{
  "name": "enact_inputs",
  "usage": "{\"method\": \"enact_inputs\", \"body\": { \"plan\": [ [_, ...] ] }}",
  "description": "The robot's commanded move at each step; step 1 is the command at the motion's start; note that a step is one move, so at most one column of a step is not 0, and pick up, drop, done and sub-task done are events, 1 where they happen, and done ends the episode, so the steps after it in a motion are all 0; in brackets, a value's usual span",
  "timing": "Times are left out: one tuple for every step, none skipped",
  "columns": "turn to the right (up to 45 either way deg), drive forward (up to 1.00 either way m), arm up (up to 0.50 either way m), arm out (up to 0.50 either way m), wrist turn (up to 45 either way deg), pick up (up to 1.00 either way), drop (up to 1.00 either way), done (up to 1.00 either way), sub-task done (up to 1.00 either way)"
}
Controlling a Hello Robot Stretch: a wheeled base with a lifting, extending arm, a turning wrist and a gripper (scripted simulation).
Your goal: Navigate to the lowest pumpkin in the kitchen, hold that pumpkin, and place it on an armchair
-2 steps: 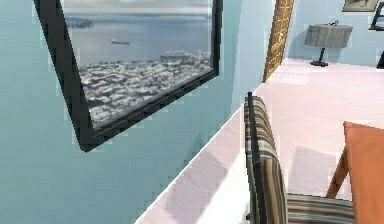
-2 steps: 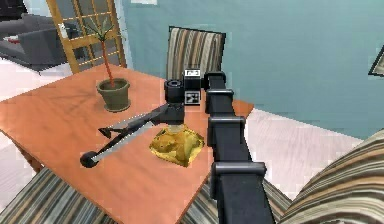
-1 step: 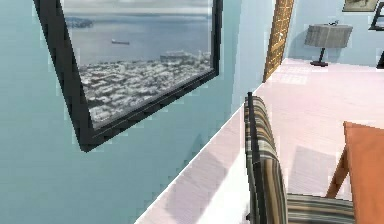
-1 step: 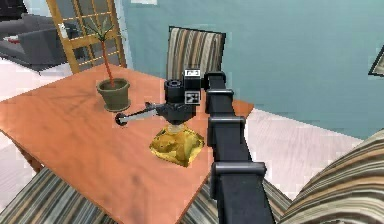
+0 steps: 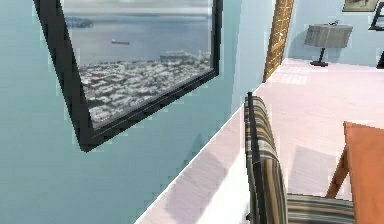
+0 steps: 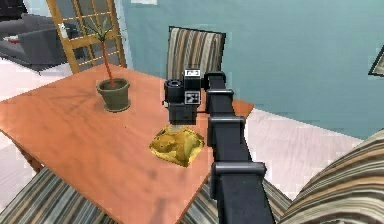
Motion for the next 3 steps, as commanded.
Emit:
{"method": "enact_inputs", "body": {
  "plan": [
    [0.0,0.00,-0.30,0.00,0.0,0.00,0.00,0.00,0.00],
    [0.0,0.00,0.00,0.00,0.0,1.00,0.00,0.00,0.00],
    [0.0,0.00,0.10,0.00,0.0,0.00,0.00,0.00,0.00]
  ]
}}
